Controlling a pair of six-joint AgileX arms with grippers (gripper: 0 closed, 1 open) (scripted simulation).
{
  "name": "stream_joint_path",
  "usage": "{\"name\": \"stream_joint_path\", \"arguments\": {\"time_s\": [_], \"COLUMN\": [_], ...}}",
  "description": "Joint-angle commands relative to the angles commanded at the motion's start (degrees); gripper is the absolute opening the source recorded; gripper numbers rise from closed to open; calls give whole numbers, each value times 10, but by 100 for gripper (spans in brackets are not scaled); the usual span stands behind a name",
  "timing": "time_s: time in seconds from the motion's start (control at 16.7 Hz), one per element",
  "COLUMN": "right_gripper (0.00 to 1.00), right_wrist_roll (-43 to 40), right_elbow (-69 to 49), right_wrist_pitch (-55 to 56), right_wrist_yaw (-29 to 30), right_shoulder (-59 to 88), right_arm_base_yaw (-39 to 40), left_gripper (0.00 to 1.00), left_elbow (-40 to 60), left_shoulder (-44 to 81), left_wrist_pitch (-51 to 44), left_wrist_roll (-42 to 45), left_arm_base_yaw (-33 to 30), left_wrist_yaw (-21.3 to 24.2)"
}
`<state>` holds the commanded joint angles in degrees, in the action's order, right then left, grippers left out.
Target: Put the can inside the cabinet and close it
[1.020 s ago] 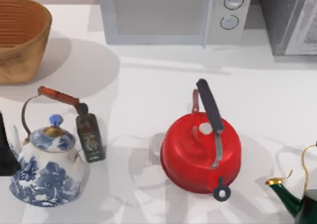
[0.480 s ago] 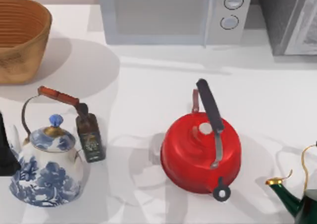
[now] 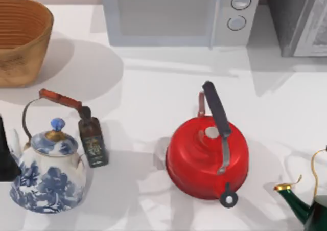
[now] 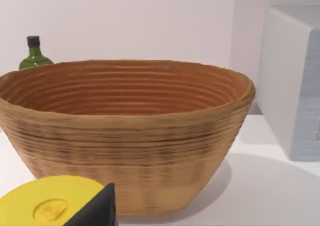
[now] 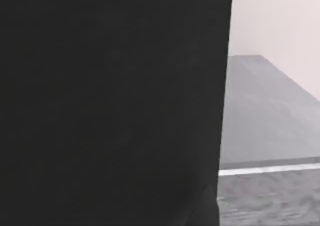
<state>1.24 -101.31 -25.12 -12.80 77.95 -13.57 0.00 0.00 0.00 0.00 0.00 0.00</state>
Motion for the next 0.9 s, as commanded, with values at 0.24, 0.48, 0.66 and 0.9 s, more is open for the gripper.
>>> {"name": "stream_joint_path", "arguments": {"time_s": [0.24,0.48,0.66,0.9], "right_gripper": [100,100,100,100], "right_wrist_roll": [0,0,0,0], "right_elbow": [8,19,27,27], "right_wrist_pitch": [-1,-1,-2,-2], "right_wrist_yaw": [207,346,386,388], "right_shoulder": [-17,-33,-39,-39], "right_arm_base_yaw": [208,348,388,389], "left_gripper": [100,100,100,100], "left_elbow": [0,0,0,0], "left_shoulder": [0,0,0,0], "left_wrist_pitch": [0,0,0,0], "left_wrist_roll": [0,0,0,0], "left_arm_base_yaw": [0,0,0,0], "left_wrist_yaw": [0,0,0,0]}}
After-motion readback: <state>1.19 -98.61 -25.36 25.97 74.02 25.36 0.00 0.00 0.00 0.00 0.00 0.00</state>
